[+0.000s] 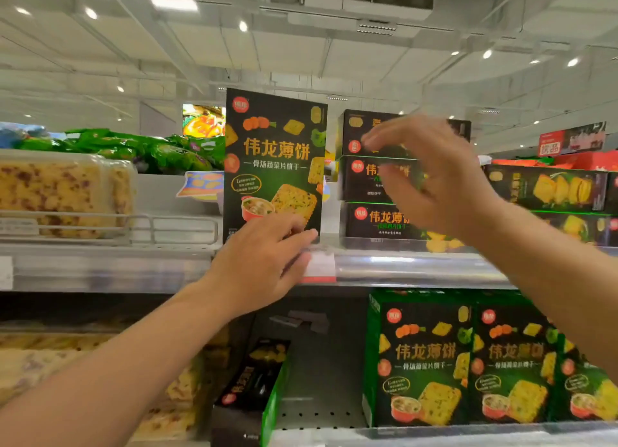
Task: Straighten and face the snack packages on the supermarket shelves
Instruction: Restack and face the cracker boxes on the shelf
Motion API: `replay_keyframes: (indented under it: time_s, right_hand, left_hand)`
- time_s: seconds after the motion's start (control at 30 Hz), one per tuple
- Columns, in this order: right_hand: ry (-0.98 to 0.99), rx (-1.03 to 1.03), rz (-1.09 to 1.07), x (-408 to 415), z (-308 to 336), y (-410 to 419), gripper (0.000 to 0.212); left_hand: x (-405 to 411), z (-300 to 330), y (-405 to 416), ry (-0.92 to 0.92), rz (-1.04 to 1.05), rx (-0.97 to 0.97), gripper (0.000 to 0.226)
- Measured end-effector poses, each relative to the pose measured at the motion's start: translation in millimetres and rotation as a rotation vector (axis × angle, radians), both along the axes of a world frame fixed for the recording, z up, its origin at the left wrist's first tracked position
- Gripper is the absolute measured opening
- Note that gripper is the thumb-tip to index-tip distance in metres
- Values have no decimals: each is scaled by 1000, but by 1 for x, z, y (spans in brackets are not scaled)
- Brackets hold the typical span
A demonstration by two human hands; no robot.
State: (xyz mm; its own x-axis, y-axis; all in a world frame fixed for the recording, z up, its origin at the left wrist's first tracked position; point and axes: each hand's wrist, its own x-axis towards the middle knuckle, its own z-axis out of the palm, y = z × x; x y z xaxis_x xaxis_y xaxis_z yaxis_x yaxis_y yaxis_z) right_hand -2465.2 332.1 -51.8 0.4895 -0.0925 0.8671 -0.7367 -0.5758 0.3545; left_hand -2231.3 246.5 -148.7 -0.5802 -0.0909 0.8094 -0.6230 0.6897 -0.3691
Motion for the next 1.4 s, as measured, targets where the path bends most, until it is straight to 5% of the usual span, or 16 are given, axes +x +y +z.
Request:
replay_keyframes:
  time_s: [0.17,0.33,0.5,0.63,0.77,0.93,1.03,1.2,1.4]
  right_hand:
    - [304,359,194,67,-160,7,29]
    - [346,771,-77,97,-244,-22,84]
    - [269,740,-157,109,-273,-38,80]
    - [242,683,-185,114,-282,-41,75]
    - [170,672,-130,109,-269,-33,69]
    - [-170,827,-53,95,-211,-6,75]
    - [-400,930,71,84,-173,11,69]
    - [-704,1065,388,66,-143,27,46]
    - [-758,1071,419,50,-137,44,64]
  left_hand:
    - [40,-20,-4,0,180,-158,34]
    - [46,-35,-4,-11,196,-90,39]
    - [46,-40,-1,27,216,-67,43]
    - [49,-62,11,18,263,-2,52]
    - [65,-106,31,-72,97,148,49]
    - [74,-118,48,162,-143,846,71]
    - [67,-105,50,275,-289,1099,75]
    - [56,-93,49,251,-320,1183,75]
    - [37,-83,47,291,-394,1221,73]
